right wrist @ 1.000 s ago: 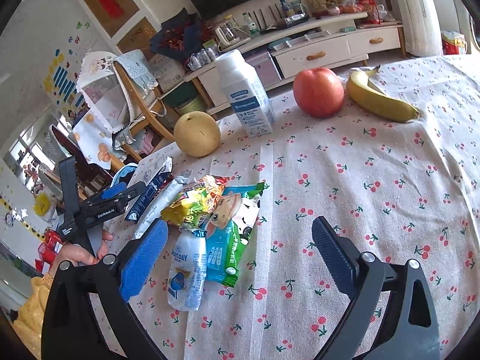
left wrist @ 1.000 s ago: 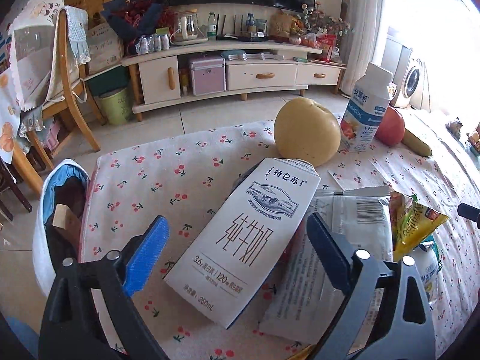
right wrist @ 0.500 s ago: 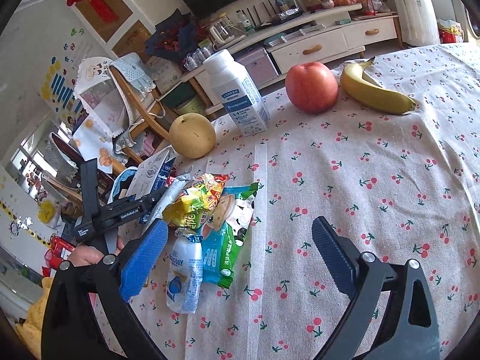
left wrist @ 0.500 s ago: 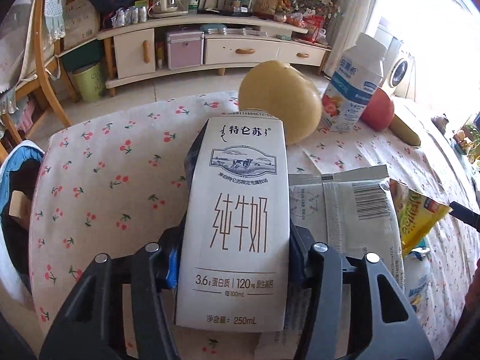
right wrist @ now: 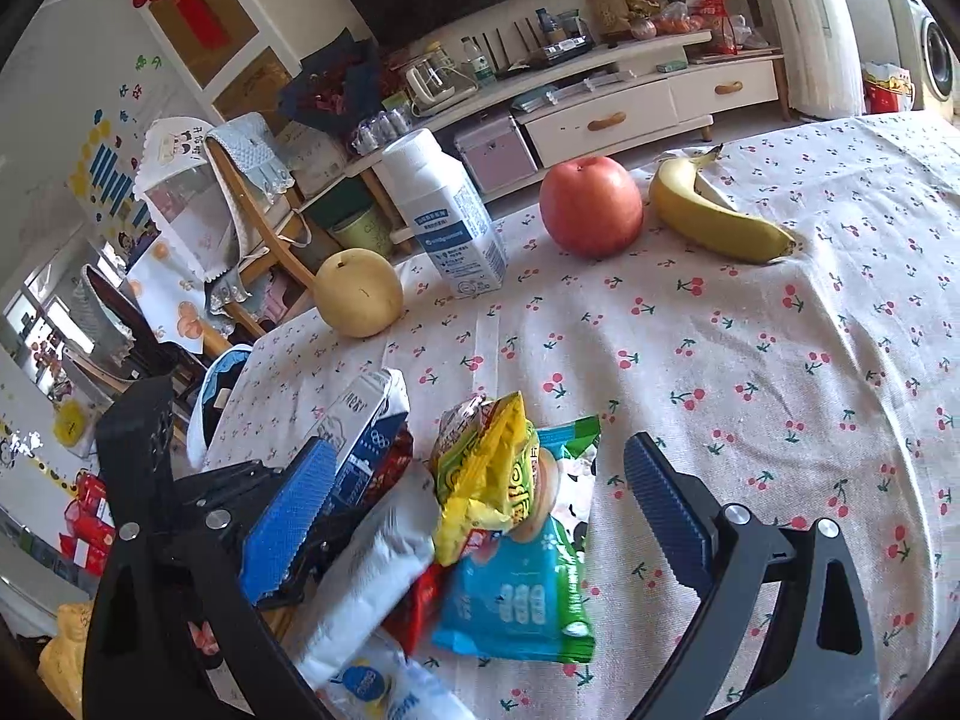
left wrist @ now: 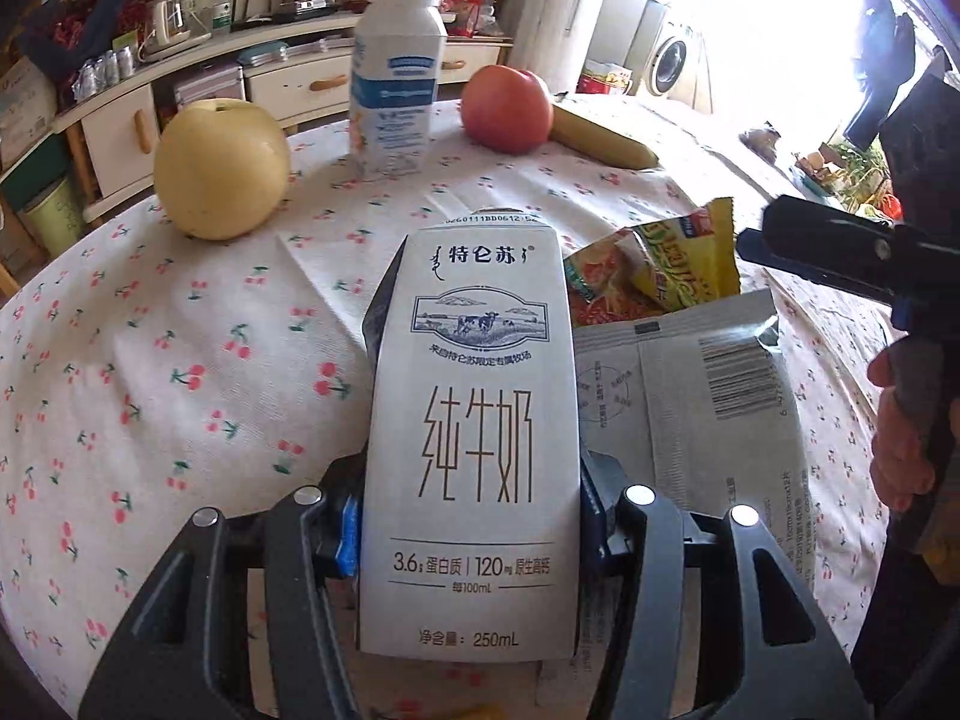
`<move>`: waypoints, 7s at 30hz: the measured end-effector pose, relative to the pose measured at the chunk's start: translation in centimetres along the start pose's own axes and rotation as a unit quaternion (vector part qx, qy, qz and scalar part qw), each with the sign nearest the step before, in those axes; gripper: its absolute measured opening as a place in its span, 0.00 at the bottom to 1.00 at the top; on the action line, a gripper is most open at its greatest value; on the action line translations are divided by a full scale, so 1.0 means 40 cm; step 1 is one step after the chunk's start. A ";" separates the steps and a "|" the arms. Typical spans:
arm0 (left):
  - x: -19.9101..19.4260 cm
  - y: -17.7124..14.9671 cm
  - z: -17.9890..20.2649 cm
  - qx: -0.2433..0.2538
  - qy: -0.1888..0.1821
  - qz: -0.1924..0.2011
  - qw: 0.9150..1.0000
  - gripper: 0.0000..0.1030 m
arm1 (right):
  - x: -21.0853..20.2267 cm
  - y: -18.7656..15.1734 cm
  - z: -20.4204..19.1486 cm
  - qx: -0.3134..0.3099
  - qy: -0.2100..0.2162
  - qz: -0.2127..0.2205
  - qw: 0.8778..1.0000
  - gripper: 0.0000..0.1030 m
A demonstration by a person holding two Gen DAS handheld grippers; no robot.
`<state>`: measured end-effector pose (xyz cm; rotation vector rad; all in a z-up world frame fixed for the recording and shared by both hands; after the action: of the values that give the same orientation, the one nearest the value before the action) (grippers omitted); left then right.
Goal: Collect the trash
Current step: 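Grasp the yellow snack wrapper with the right gripper while the left holds the carton, then carry the carton and yellow wrapper to the pink bucket and release both, then move both tools back over the table toward the remaining wrappers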
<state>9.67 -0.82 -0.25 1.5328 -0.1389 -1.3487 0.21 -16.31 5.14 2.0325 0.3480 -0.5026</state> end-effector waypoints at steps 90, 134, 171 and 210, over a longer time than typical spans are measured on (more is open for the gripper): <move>-0.689 -0.277 -0.191 -0.287 0.239 0.262 0.890 0.54 | -0.223 -0.035 -0.524 -0.106 0.181 0.112 0.971 0.13; -0.894 -0.407 -0.374 -0.328 0.435 0.341 0.766 0.89 | -0.118 -0.366 -0.894 -0.228 0.225 0.004 0.947 0.86; -0.634 -0.272 -0.190 -0.242 0.454 0.190 0.836 0.91 | -0.271 -0.259 -0.546 -0.306 0.145 0.132 0.932 0.92; -0.385 -0.182 0.188 -0.147 0.262 0.181 0.937 0.91 | -0.313 0.042 0.040 -0.103 -0.016 0.135 0.985 0.93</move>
<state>-5.48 8.13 5.90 1.4690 0.1087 -0.6101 -10.30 -18.99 11.79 1.8327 0.0975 -0.3173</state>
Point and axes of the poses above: each gripper's, at about its wrist camera, not at the fingertips, and x roughly the way its jaws point, z to its right, y to its top, the point moved 2 cm from there along x, roughly the way its jaws point, and after that the axes turned 13 degrees about z, right-handed, at the moved point
